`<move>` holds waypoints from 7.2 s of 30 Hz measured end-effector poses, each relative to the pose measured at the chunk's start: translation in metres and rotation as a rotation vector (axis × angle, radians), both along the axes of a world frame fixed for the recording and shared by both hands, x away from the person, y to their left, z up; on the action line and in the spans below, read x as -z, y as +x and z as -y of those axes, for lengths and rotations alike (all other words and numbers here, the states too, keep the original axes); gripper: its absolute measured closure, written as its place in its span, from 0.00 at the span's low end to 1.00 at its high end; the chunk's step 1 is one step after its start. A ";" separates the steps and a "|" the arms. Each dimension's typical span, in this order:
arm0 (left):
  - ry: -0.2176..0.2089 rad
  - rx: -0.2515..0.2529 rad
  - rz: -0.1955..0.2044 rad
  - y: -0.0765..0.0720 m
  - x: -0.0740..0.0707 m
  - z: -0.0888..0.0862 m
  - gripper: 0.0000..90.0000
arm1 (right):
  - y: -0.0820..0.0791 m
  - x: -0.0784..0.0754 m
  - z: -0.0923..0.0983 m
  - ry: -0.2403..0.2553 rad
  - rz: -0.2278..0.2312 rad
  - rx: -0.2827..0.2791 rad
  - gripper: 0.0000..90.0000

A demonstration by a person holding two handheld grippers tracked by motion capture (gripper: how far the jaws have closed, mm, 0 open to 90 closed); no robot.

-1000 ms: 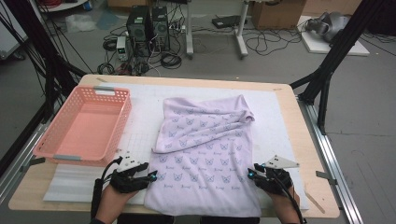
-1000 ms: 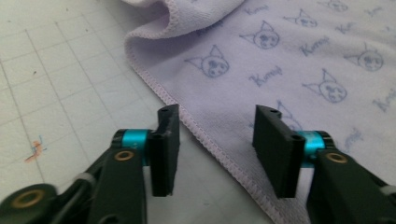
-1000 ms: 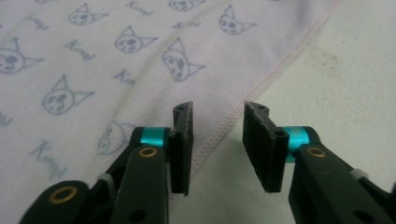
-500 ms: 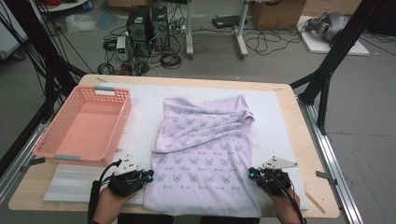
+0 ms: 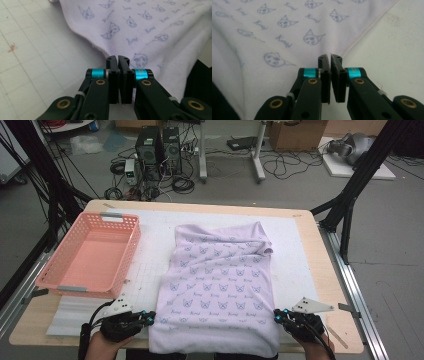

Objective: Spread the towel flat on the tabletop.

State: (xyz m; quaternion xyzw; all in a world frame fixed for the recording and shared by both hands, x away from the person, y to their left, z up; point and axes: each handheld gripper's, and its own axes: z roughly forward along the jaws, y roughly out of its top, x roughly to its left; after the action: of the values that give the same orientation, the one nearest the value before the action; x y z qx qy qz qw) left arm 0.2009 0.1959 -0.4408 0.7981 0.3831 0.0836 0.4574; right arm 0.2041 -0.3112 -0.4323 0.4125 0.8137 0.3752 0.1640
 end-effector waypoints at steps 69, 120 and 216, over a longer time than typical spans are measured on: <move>0.006 -0.038 0.061 -0.013 -0.004 -0.002 0.50 | -0.039 -0.012 0.006 0.034 -0.015 0.002 0.74; -0.019 -0.020 0.010 -0.012 -0.004 0.016 0.54 | -0.060 -0.005 0.009 0.035 -0.095 0.023 0.82; 0.121 -0.396 -0.007 0.276 0.006 0.053 0.53 | 0.208 0.005 -0.006 0.077 0.012 0.176 0.61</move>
State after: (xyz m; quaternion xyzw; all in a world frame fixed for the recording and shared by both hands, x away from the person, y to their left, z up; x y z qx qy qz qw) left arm 0.4765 0.1428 -0.4464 0.7335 0.5285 0.1919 0.3821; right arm 0.4116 -0.3054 -0.4372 0.4861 0.7584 0.3928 0.1850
